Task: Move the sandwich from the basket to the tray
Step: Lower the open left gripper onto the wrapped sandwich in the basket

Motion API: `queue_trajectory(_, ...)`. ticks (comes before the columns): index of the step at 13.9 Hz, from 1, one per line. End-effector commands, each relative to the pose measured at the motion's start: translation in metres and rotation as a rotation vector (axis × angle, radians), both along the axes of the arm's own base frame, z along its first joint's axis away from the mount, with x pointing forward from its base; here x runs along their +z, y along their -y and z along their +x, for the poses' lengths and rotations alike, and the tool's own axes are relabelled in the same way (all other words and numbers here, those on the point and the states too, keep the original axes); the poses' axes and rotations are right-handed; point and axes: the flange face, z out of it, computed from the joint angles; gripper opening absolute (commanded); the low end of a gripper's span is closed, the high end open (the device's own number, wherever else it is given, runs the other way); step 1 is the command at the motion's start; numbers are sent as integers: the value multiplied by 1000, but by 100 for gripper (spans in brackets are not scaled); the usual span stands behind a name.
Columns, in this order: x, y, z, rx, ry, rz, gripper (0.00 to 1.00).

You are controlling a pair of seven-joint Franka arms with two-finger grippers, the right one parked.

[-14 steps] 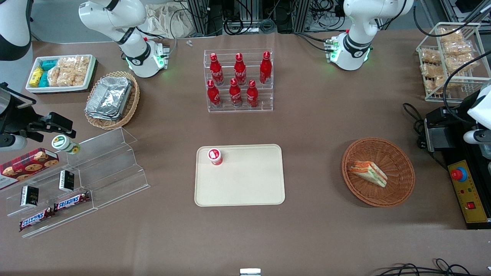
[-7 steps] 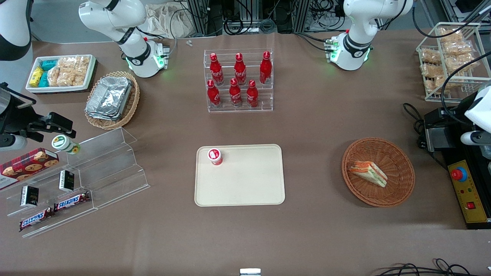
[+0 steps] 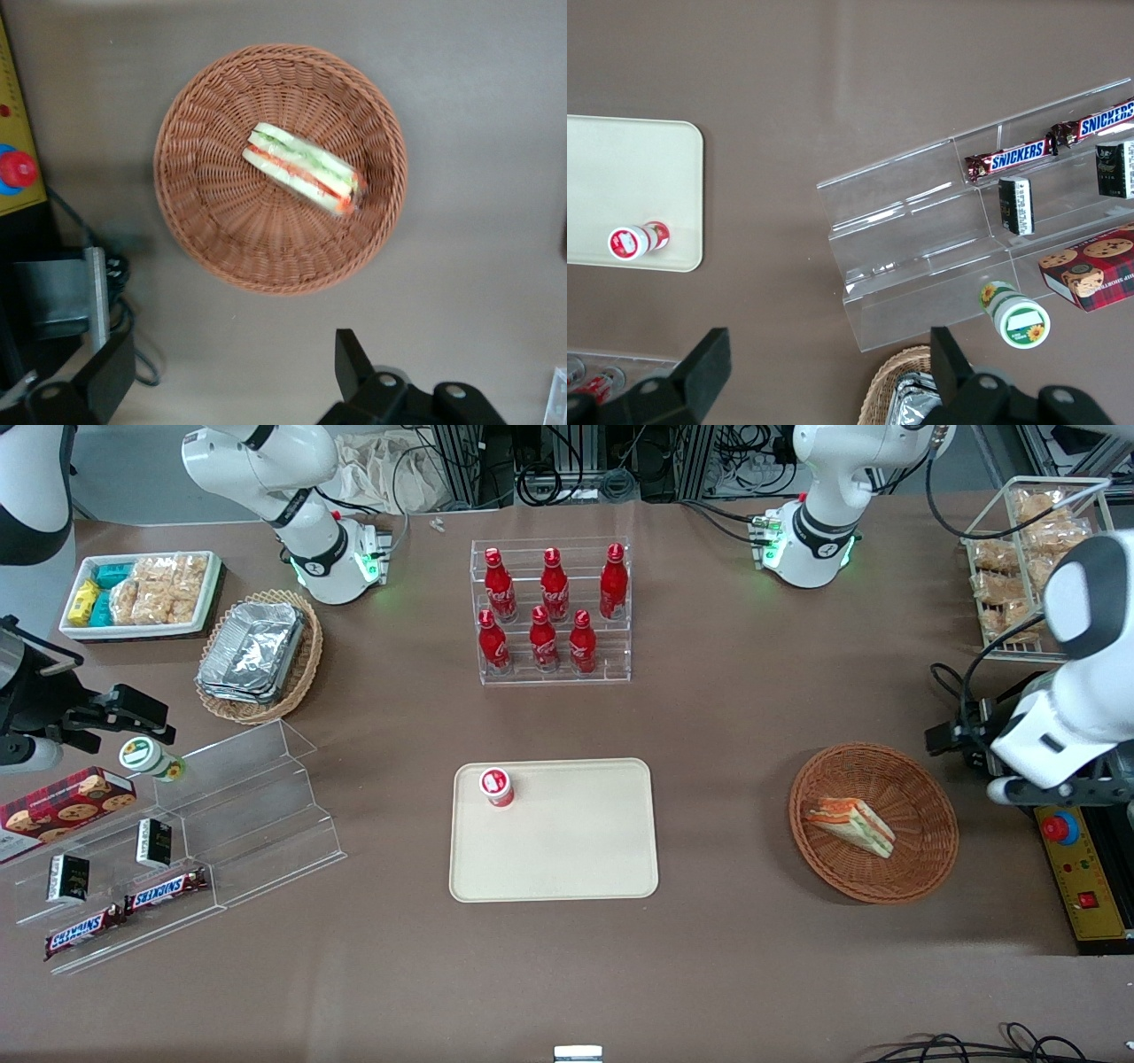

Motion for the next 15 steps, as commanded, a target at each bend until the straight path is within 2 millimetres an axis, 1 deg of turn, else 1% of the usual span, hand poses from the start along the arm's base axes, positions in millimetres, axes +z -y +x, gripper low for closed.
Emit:
queue_trajectory(1, -28, 1, 4, 66, -5, 5, 100)
queue_trajectory(2, -37, 1, 9, 76, 11, 6, 100)
queue_trajectory(3, -50, 3, 14, 123, 14, 13, 100)
queue_trajectory(4, -64, 10, 21, 193, 31, 21, 100)
queue_trajectory(5, -74, 22, 25, 252, 45, 26, 100)
queue_trajectory(6, -84, 24, 28, 290, 49, 30, 100)
queue_trajectory(7, -93, 25, 31, 317, 48, 34, 100)
queue_trajectory(9, -112, 24, 35, 461, 37, 28, 100)
queue_trajectory(10, -118, 26, 40, 511, 61, 7, 100)
queue_trajectory(11, -131, 28, 42, 562, 68, 6, 100)
queue_trajectory(12, -138, 28, 41, 618, 79, 7, 100)
queue_trajectory(15, -169, 22, 38, 738, 94, -2, 100)
